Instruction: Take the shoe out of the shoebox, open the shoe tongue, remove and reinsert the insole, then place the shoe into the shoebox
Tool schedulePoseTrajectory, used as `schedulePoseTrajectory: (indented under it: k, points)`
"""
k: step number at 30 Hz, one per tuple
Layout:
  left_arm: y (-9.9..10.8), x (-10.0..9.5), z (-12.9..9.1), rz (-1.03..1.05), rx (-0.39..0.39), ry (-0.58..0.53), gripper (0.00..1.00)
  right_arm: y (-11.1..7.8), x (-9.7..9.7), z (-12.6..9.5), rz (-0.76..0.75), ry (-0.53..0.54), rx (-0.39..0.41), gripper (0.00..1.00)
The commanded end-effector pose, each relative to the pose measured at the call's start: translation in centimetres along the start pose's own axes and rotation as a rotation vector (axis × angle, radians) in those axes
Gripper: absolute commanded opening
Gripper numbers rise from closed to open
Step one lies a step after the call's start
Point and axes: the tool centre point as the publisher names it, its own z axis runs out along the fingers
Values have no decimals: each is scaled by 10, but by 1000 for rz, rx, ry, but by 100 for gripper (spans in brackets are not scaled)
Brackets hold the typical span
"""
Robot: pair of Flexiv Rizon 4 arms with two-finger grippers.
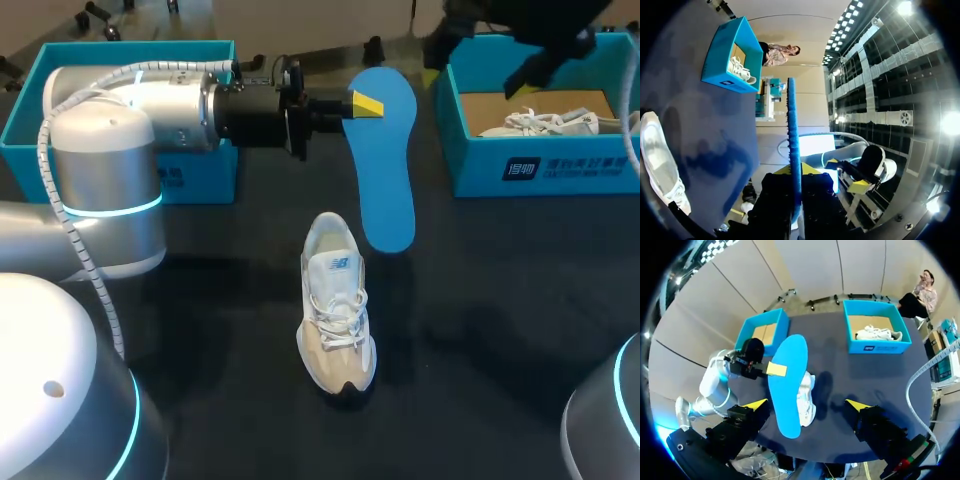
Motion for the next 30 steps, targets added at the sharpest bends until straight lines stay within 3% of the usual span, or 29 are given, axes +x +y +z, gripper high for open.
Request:
schedulePoseTrajectory:
  k: [1,16,30]
  points:
    - [0,0,1,-1,-1,-4,0,-2,-11,1,-9,215,1,100]
    - [0,0,1,-1,-1,-4,0,-5,-25,3,-1,458,-46,100]
    - [0,0,1,-1,-1,-4,0,-13,-35,19,4,667,-58,100]
